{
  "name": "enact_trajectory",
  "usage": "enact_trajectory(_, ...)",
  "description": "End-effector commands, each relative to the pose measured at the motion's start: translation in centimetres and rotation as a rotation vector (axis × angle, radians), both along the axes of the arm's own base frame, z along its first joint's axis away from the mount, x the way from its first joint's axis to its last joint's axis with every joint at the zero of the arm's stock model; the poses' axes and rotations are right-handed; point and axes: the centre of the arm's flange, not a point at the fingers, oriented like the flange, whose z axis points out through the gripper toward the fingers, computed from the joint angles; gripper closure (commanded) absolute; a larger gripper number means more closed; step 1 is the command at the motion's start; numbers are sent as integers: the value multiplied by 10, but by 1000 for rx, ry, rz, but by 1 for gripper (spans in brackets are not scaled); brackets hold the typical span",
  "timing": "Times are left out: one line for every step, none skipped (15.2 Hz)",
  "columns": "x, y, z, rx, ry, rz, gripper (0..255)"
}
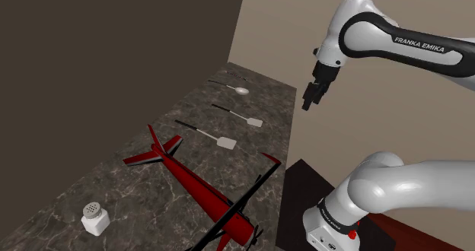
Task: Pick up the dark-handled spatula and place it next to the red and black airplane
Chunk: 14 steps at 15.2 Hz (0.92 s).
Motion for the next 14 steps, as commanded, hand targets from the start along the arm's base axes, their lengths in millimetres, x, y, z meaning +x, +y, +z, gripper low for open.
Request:
enact_trajectory(0,0,0,0,0,0,0)
enact_trajectory(9,-2,-8,2,-6,15,0)
enact_trajectory(18,-5,-17,5,-12,30,0)
enact_trajectory(27,-7,-25,7,-17,46,0)
enact_trajectory(36,-9,-33,9,-23,61,0)
enact_trajectory(45,-10,-41,12,-29,76,0)
enact_trajectory(55,-12,-49,14,-35,91,0)
enact_trajectory(64,-14,-57,16,-41,107,0)
enact_trajectory(74,-15,-65,19,-47,122,0)
enact_trajectory(83,-16,-73,21,-52,137,0)
enact_trajectory(93,-17,-81,23,-58,152,0)
enact_trajectory(102,-18,-89,26,-64,168,0)
enact_trajectory(112,-18,-97,28,-70,183,0)
enact_trajectory(122,-19,-105,30,-76,198,0)
